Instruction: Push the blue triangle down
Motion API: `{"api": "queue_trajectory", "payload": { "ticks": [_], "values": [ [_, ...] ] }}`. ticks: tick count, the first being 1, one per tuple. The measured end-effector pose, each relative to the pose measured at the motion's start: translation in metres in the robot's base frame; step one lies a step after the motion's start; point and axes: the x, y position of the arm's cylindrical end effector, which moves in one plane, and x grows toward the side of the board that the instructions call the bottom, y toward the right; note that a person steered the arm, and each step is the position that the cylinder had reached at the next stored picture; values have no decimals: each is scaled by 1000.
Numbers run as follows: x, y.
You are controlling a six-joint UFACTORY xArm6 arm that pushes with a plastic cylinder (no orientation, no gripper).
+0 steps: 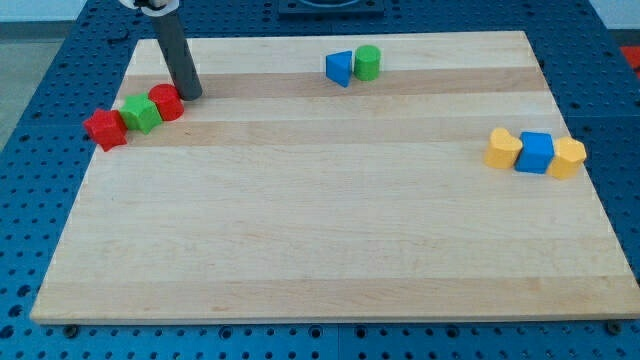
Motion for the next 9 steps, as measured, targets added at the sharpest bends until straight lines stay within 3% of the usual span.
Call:
{"api": "queue_trajectory", "payload": {
  "ticks": [2,5,9],
  "values": [
    [-33,48],
    [-77,169],
    [-52,203]
  ]
}}
